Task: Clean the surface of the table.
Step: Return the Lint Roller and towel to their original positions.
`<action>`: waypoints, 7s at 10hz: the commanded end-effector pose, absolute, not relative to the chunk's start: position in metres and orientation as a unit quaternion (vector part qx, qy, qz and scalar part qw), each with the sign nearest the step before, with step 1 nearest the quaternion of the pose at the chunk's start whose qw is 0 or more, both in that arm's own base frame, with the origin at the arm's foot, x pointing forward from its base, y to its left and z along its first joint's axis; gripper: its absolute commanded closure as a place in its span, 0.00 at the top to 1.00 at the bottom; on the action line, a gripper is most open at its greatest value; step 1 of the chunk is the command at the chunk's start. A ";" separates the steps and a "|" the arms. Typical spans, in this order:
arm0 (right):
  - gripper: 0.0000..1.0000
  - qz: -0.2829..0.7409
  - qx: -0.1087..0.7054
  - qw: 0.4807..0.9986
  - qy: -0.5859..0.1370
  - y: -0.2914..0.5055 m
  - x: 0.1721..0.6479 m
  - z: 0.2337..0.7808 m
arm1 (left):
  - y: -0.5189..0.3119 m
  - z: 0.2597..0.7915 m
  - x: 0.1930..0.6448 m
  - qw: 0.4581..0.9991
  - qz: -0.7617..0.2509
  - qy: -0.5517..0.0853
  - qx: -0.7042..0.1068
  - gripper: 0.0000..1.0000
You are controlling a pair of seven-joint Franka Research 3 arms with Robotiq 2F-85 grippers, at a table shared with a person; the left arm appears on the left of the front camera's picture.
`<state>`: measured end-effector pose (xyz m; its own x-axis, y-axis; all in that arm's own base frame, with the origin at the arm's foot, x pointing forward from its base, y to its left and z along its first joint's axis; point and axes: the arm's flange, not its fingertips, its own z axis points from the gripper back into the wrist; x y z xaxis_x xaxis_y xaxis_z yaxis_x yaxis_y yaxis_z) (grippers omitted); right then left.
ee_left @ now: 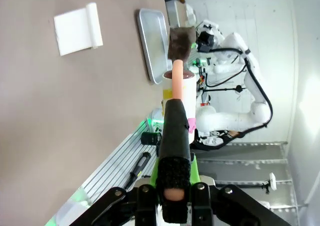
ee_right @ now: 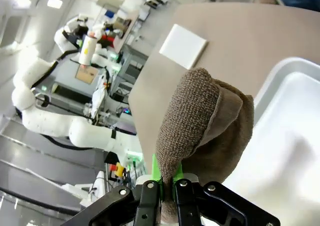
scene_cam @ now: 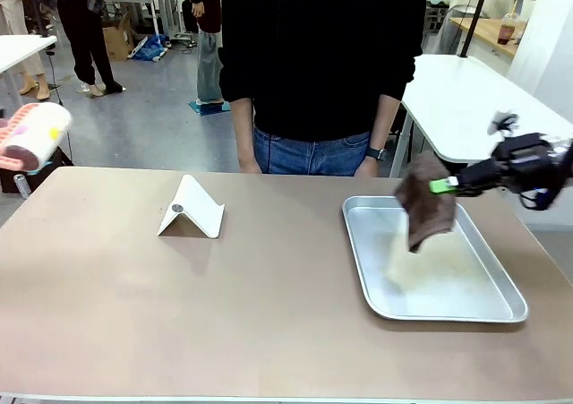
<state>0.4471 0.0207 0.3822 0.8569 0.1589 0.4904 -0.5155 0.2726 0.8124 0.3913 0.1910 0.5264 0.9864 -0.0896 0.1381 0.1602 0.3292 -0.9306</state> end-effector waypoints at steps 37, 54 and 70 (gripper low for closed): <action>0.09 0.187 0.575 0.796 -0.035 0.219 0.500 0.306 | -0.088 0.427 0.555 0.959 -0.031 -0.009 -0.282 0.22; 0.12 0.172 0.426 0.888 -0.021 0.216 0.502 0.295 | -0.093 0.414 0.554 0.957 -0.036 0.001 -0.289 0.22; 1.00 0.222 0.282 0.930 -0.075 0.216 0.489 0.383 | -0.013 0.501 0.475 0.922 -0.056 -0.083 -0.374 1.00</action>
